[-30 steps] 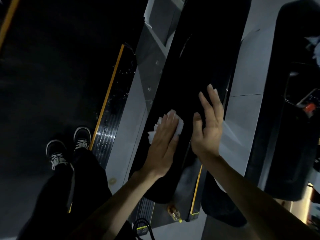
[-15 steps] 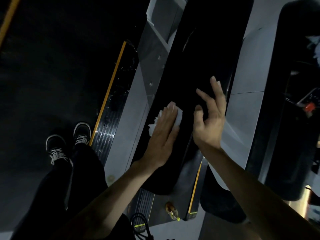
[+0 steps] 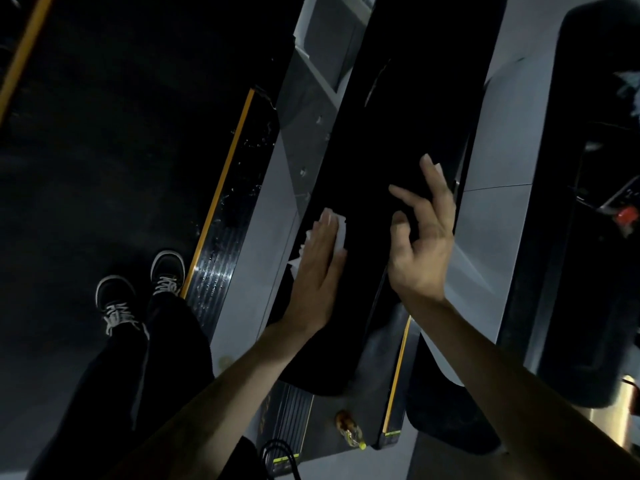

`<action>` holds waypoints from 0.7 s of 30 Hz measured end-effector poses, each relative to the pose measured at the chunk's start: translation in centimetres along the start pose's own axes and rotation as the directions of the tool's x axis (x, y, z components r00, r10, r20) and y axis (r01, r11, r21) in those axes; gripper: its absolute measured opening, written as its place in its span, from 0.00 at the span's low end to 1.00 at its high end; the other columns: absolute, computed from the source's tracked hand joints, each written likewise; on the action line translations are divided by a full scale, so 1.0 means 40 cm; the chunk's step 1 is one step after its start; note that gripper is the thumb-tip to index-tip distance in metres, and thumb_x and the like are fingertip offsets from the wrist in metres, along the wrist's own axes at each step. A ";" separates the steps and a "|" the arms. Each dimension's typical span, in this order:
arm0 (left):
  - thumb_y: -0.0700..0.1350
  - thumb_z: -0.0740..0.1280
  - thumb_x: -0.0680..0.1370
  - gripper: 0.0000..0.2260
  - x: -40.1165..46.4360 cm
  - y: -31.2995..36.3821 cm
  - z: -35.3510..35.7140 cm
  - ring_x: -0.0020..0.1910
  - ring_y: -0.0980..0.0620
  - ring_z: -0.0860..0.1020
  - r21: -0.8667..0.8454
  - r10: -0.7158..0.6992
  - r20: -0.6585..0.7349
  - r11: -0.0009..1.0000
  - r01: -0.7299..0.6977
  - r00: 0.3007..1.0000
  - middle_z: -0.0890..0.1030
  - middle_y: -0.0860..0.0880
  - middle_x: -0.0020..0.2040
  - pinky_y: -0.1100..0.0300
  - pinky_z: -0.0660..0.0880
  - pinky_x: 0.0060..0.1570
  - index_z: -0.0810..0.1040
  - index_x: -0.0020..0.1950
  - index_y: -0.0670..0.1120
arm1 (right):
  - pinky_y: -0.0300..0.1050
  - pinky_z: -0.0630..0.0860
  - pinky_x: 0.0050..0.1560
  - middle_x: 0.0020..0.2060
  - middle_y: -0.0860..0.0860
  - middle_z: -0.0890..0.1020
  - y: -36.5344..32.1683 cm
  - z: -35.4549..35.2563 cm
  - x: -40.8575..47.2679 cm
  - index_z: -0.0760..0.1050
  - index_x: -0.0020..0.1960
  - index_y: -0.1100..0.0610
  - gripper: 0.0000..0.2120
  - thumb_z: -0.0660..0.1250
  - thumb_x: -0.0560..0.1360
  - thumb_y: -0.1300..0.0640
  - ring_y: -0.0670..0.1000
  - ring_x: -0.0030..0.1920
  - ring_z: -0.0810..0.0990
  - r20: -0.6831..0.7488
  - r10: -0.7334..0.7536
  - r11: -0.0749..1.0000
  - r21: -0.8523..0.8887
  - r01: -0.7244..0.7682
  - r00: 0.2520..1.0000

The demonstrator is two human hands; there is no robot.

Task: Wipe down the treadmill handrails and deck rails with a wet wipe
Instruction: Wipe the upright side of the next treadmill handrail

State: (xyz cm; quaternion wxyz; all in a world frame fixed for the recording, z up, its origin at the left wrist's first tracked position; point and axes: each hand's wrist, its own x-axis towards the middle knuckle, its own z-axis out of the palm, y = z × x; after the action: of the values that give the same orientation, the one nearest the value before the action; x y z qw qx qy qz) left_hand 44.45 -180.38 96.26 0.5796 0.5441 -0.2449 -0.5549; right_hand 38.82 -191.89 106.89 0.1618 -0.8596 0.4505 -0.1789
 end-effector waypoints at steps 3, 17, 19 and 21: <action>0.54 0.51 0.88 0.26 0.017 0.018 0.001 0.83 0.57 0.44 0.018 0.056 0.046 0.998 -0.057 0.997 0.47 0.59 0.84 0.41 0.45 0.82 0.49 0.85 0.52 | 0.57 0.57 0.80 0.78 0.54 0.67 -0.001 -0.001 0.002 0.80 0.62 0.61 0.17 0.60 0.76 0.65 0.53 0.81 0.58 0.010 0.008 1.000 -0.003 -0.008 1.000; 0.54 0.51 0.87 0.26 0.025 -0.001 -0.024 0.83 0.56 0.46 -0.038 0.016 0.044 0.999 -0.014 0.999 0.50 0.55 0.85 0.43 0.46 0.82 0.52 0.85 0.49 | 0.46 0.53 0.80 0.78 0.54 0.66 -0.008 -0.002 0.002 0.81 0.61 0.62 0.17 0.61 0.76 0.68 0.53 0.81 0.57 0.017 0.008 1.000 -0.002 -0.008 1.000; 0.50 0.52 0.88 0.25 0.035 0.023 -0.015 0.83 0.55 0.46 -0.020 0.114 0.081 0.993 -0.113 0.990 0.50 0.54 0.85 0.42 0.45 0.82 0.52 0.84 0.48 | 0.47 0.53 0.80 0.78 0.55 0.67 -0.006 -0.003 0.004 0.81 0.61 0.62 0.17 0.61 0.76 0.68 0.54 0.81 0.58 0.017 0.008 1.000 0.003 -0.008 1.000; 0.49 0.52 0.88 0.25 0.085 0.053 -0.008 0.83 0.57 0.46 0.004 0.138 0.095 0.990 -0.139 0.986 0.49 0.53 0.85 0.44 0.44 0.82 0.52 0.84 0.47 | 0.48 0.53 0.80 0.78 0.57 0.67 -0.006 -0.004 0.004 0.81 0.61 0.62 0.16 0.61 0.77 0.67 0.55 0.81 0.58 0.013 0.002 1.000 -0.009 -0.002 1.000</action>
State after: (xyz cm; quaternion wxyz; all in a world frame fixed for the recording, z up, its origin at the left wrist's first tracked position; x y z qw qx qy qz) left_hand 46.43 -183.78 96.98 0.6018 0.5019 -0.3122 -0.5371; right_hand 39.00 -191.91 107.16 0.1611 -0.8611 0.4510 -0.1708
